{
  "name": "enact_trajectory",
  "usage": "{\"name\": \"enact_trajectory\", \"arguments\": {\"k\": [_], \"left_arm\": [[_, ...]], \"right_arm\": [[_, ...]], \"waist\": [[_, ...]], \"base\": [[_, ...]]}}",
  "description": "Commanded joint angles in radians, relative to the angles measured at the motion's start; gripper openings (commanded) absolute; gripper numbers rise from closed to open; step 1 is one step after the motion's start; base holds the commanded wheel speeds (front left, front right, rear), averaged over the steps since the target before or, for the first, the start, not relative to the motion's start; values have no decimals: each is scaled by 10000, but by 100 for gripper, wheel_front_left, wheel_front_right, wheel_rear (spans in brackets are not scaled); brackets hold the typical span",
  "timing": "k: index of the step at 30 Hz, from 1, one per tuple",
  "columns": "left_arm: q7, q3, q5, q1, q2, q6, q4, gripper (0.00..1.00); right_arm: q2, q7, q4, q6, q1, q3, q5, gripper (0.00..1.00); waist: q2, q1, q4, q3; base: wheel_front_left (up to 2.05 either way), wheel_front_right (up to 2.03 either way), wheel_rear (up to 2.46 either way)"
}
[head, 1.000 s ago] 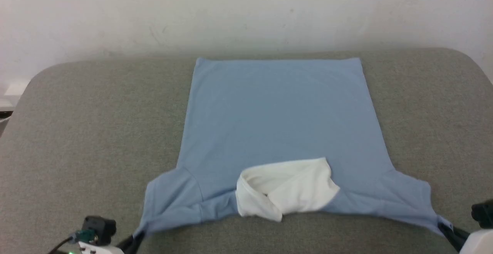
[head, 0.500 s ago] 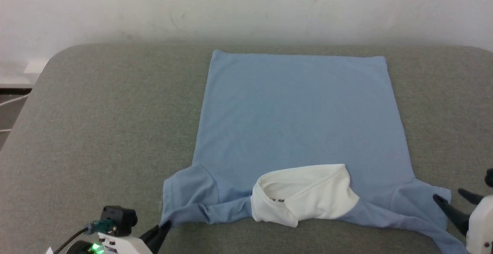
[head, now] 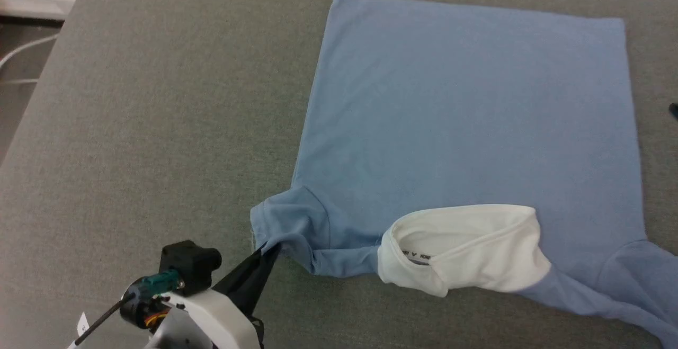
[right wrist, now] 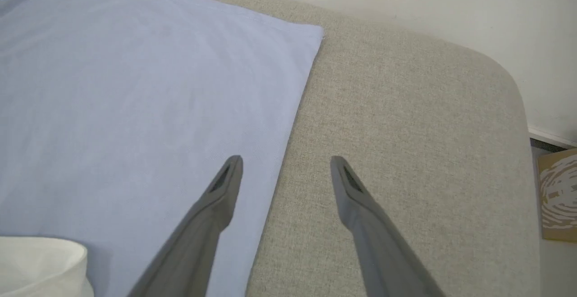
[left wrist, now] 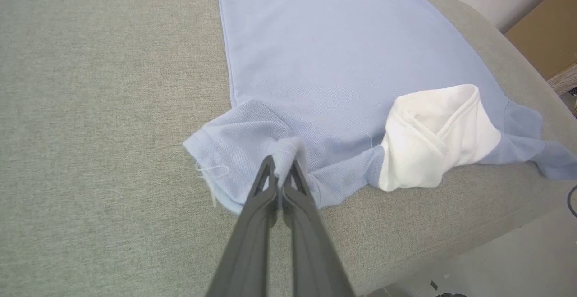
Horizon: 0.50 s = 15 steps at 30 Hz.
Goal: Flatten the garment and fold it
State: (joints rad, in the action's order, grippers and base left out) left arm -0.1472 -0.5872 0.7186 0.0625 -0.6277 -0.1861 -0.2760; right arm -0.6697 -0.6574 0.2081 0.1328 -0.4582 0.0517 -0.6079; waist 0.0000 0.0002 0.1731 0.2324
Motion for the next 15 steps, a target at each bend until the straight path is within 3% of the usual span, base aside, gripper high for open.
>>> {"name": "enact_trajectory", "arguments": {"k": [1,8,15], "left_arm": [[80,-51,-134,181,175,-82,-153,0],[305,-413,-694,597,756,-307,-506,0],[495,-893,-911,1021,1489,-199,-628,0]], "right_arm": [[81,-297,282,-21,-524,-156,249,100],[-127,-2209,1808,-21,-3011,-760,1639,100],[-381,-3076,2944,-21,-4912,-1625,2890,100]], "waist": [[0,-2,1201,1570],[0,-2,2154,2887],[0,-2,2987,3672]], "base": [[0,0,0],[0,0,0],[0,0,0]]}}
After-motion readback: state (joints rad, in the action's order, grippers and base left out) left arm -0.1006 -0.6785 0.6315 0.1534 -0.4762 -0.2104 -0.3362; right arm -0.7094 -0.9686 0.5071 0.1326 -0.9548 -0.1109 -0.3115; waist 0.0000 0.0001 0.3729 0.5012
